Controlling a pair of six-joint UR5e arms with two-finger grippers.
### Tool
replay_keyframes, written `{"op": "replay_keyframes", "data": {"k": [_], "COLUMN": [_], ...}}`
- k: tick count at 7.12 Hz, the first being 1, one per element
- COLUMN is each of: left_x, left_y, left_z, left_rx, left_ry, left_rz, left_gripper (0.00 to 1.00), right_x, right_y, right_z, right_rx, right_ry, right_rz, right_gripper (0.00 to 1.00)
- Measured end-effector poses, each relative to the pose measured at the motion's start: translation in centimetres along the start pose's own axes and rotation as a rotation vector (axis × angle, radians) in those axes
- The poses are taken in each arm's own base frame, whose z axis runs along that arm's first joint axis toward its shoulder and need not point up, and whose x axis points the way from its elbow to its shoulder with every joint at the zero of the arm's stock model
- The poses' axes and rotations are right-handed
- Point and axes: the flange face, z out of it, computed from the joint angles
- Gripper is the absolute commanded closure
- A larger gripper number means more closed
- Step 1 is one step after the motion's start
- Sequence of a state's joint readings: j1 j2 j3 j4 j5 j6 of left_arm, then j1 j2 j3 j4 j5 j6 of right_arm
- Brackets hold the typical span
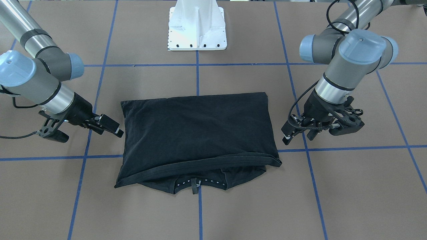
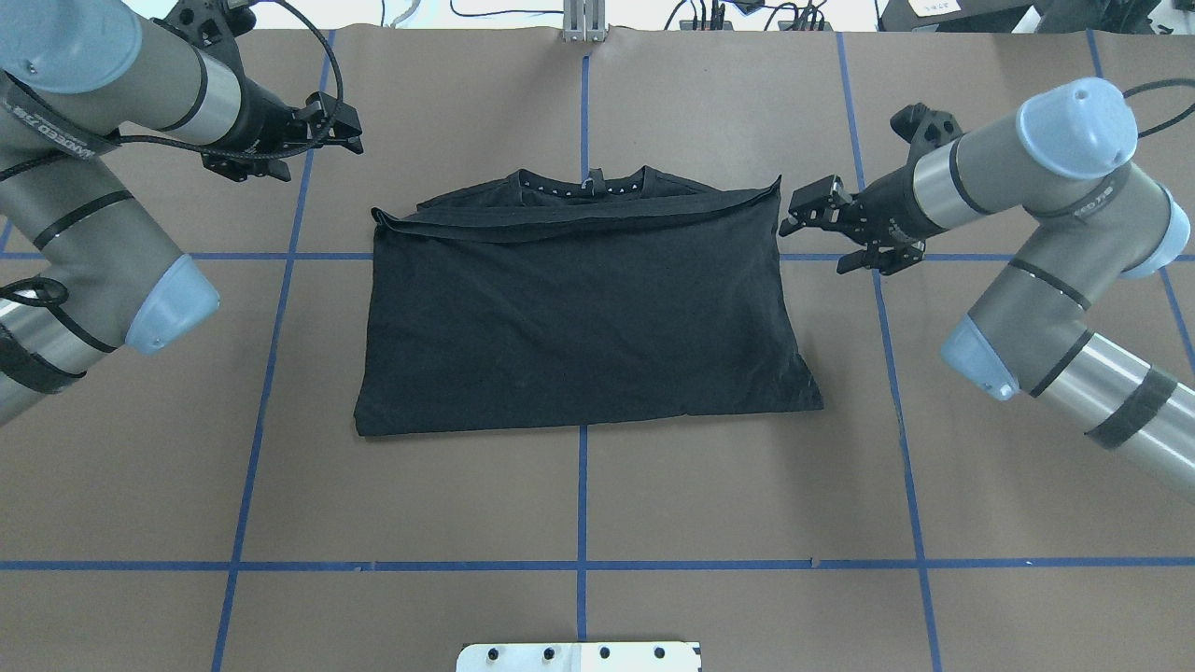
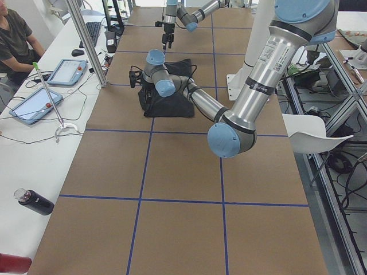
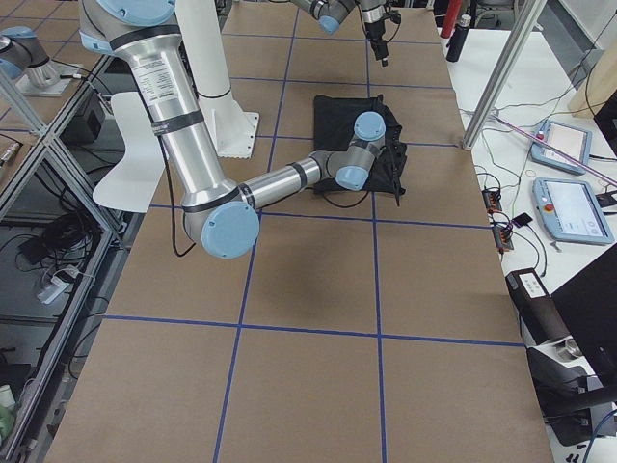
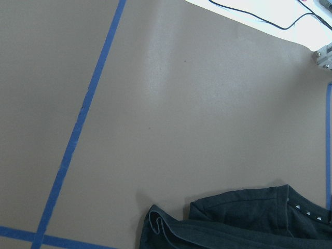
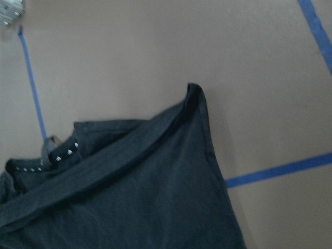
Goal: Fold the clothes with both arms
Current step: 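Raise the left gripper away while the right gripper moves to the folded shirt's corner, then lower the right gripper and grasp the folded shirt's corner nearest it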
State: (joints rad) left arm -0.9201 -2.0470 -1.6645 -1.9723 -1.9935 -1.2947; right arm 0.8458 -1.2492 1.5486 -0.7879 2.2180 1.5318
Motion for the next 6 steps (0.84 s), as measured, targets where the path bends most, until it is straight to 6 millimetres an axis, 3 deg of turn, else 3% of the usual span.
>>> {"op": "replay_keyframes", "data": {"k": [3,5,6], "left_x": [-0.4,-0.7,-0.9], "left_y": [0.3,0.4,0.4], "left_z": [-0.3,-0.1,0.1], "left_rx": [-0.005,-0.009,-0.010], "left_ry": [-0.011,-0.017,-0.022], "left_rz": [-0.005,-0.007,-0.008], "left_gripper": [0.00,0.00,0.00], "right_x": [3.3,4.3,4.7], "right_y": [7.8,10.9,11.5], "right_z": [1.9,3.7,4.6], "right_rx": [-0.103,-0.140,-0.143], "right_ry": [0.035,0.065,0.079], "right_rz": [-0.025,-0.038,-0.039], "right_gripper": [0.00,0.00,0.00]}}
